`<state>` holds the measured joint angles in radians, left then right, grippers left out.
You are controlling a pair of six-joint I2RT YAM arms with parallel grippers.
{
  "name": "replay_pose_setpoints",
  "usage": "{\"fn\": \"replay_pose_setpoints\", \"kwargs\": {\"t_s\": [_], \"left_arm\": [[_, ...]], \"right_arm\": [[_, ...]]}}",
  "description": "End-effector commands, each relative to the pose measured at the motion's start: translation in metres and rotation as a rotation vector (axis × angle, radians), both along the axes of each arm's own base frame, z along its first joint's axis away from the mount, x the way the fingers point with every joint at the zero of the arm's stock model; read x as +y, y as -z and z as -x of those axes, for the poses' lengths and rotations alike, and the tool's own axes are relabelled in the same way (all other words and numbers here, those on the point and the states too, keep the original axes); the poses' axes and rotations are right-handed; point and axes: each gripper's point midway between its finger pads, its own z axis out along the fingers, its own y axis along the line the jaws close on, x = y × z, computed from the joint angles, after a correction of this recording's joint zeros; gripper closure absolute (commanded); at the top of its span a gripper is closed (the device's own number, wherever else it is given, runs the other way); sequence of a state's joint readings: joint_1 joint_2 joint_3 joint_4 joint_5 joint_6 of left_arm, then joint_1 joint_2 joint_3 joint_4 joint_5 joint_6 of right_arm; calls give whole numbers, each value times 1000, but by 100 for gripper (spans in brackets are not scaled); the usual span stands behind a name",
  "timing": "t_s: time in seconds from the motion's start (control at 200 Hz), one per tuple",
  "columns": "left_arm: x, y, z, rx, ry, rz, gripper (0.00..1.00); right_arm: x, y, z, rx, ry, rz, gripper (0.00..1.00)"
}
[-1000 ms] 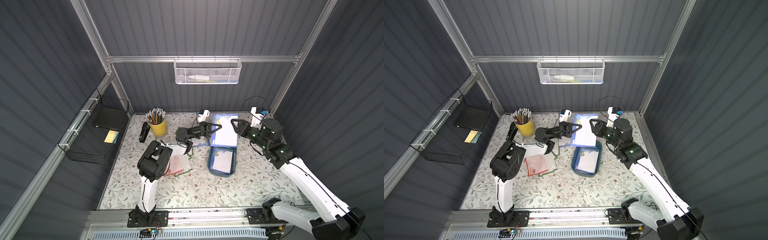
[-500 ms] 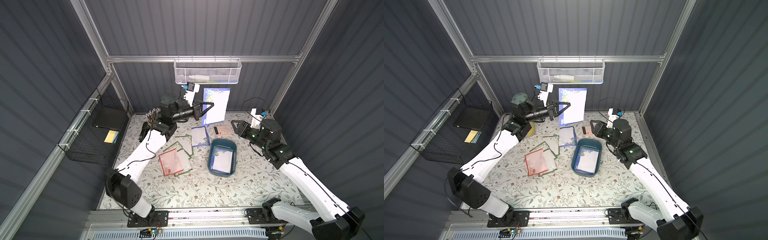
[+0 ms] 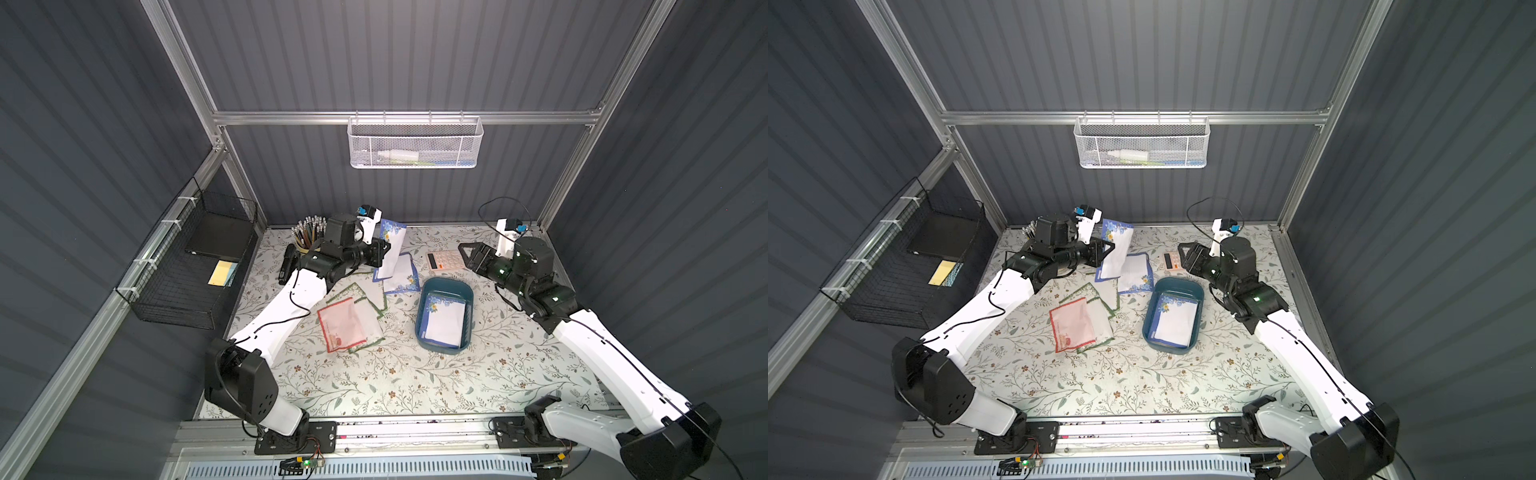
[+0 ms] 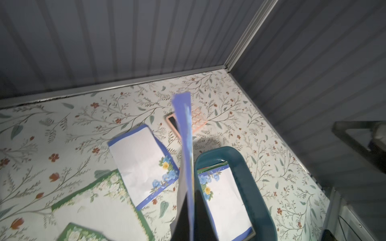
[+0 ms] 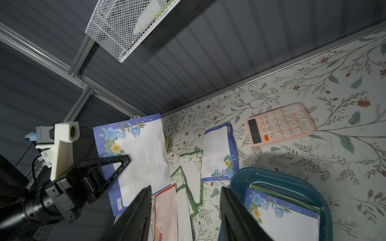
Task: Take out the stationery paper from the storage box
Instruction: Place the stationery paper at the center of the board.
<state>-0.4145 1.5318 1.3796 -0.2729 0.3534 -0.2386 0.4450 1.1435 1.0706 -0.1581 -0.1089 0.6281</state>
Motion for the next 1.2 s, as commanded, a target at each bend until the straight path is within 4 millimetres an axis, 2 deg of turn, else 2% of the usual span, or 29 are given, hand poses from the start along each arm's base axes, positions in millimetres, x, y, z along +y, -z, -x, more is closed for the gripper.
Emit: {"fn": "replay_pose_setpoints", "kwargs": {"t_s": [0.0, 0.06, 0.07, 0.085, 0.385, 0.6, 0.79, 0.875, 0.915, 0.925, 0.95, 0.985, 1.096, 1.116, 1.126, 1.136, 1.196], "left_arm": [[5, 14, -6, -3, -16, -30, 92], [6, 20, -11, 0, -29, -40, 92], [8, 33, -9, 26, -29, -52, 92], [7, 39, -8, 35, -29, -55, 92], [-9, 91, -16, 119, 13, -10, 91], [-18, 120, -25, 177, 5, 43, 96], [-12, 127, -32, 191, -40, 5, 96], [-3, 114, -34, 166, -82, -25, 86], [4, 104, -36, 139, -118, -40, 75], [5, 101, -37, 132, -124, -41, 71], [8, 93, -37, 118, -140, -45, 63], [12, 76, -37, 87, -157, -42, 53], [21, 15, -33, -29, -188, -5, 32], [23, 7, -31, -47, -195, 0, 29], [23, -11, -33, -80, -198, 18, 29], [23, -20, -32, -97, -200, 27, 28], [29, -51, -28, -163, -218, 48, 24]], "right_arm": [[4, 25, -1, 78, -17, 25, 43], [7, 29, -2, 93, -28, 25, 43], [7, 30, -2, 95, -31, 25, 43], [8, 31, -2, 98, -33, 24, 43], [11, 44, -1, 132, -49, 23, 43], [11, 52, 0, 148, -49, 29, 43], [10, 56, 1, 156, -49, 34, 43], [12, 59, 3, 162, -64, 29, 43], [13, 59, 3, 161, -70, 26, 42], [15, 67, 1, 182, -72, 34, 42], [17, 73, 0, 198, -79, 40, 41], [18, 77, 1, 216, -88, 56, 39], [11, 109, -1, 326, -41, 191, 37], [10, 115, -1, 345, -38, 214, 37], [10, 117, -1, 354, -36, 224, 36], [10, 120, -1, 364, -34, 236, 36], [12, 136, 0, 411, -30, 294, 35]]}}
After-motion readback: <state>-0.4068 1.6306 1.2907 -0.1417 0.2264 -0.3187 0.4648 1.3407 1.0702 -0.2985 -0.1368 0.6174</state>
